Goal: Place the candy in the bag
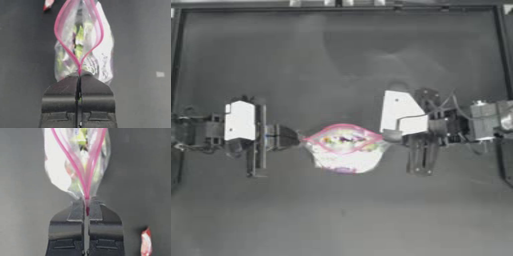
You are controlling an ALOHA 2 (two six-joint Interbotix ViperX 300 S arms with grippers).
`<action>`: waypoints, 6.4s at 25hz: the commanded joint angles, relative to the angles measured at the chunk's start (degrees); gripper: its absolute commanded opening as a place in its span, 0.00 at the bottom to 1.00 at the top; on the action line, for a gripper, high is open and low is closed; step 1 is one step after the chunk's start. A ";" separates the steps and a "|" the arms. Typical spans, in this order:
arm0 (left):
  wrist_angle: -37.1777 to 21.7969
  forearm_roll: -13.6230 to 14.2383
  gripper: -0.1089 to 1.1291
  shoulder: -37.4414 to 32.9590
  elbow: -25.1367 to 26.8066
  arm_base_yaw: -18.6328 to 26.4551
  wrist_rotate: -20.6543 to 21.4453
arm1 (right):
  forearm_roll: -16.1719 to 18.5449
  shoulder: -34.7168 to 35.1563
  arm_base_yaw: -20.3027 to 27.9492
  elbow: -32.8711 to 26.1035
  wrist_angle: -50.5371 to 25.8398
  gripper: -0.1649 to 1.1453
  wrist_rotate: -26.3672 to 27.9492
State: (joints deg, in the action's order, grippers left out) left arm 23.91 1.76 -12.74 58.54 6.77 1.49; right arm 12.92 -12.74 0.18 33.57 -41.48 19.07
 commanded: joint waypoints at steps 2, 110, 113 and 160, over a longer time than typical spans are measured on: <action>0.44 -0.09 0.12 1.05 -1.76 0.00 0.00 | 0.26 -0.09 -0.09 -0.70 1.41 0.17 0.00; 9.76 -0.09 0.12 13.27 -2.99 -1.67 0.00 | -8.61 -12.74 11.07 -1.76 -15.82 0.90 -15.82; 9.76 -0.09 0.12 13.18 -2.99 -1.67 0.00 | -8.70 -12.66 12.92 -1.32 -16.61 0.90 -17.40; 9.76 -0.09 0.12 13.89 -2.99 -1.49 0.00 | -10.99 5.71 28.04 11.87 5.01 0.90 -29.88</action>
State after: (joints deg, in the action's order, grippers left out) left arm 33.22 1.67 1.93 56.51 5.19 1.41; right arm 1.67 -6.68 28.04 45.97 -37.00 -10.72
